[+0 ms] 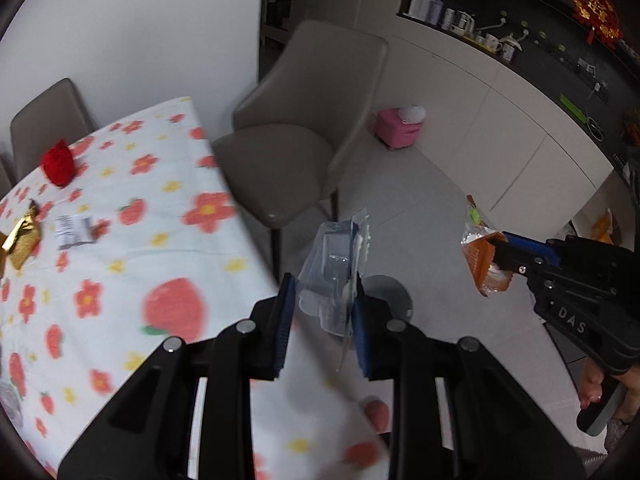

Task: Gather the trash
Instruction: 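Carry the cup and packet to the bin and release both tools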

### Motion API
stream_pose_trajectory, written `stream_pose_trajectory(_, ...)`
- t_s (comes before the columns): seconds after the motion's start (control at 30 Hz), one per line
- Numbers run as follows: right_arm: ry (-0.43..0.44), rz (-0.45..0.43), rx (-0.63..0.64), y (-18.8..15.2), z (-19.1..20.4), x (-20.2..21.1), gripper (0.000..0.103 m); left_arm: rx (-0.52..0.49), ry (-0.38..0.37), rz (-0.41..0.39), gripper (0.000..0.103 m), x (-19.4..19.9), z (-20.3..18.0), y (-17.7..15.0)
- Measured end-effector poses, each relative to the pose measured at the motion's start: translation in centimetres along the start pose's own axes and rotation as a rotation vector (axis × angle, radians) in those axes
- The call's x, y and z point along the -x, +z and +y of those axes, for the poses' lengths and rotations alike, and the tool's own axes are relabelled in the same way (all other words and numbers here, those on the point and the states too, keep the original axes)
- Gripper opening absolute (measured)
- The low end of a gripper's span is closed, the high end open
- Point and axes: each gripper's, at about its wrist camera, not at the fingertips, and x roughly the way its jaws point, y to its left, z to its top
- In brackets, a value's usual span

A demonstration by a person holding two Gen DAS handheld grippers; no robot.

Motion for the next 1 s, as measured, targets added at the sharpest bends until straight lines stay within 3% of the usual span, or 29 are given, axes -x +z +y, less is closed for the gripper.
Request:
stream_pose_trajectory(0.23,-0.045,0.052,-0.045,-2.3,-10.4,-1.8,0.012,-0.046,-0.092,0.077,0.027,-7.6,-10.5,0.6)
stream_pose_trajectory(0.4,-0.069,0.101,-0.109,-4.4,-15.2,-4.7,0.012,-0.086,-0.140,0.130,0.027,-14.2,-13.9,0.6)
stream_pose_trajectory(0.7,-0.074,0.162,-0.168,-7.3,-19.7,-10.9,0.012,-0.129,-0.157,0.183,0.027,-24.3,-16.3,0.9)
stream_pose_trajectory(0.87,-0.055,0.179,-0.191,-7.9,-20.7,-14.4,0.012,-0.123,-0.137,0.221,0.041,-27.4,-16.2,0.5)
stream_pose_trajectory(1.0,-0.041,0.187,-0.189,-8.1,-21.2,-16.6,0.012,-0.108,-0.138,0.240,0.044,-29.1,-16.1,0.5)
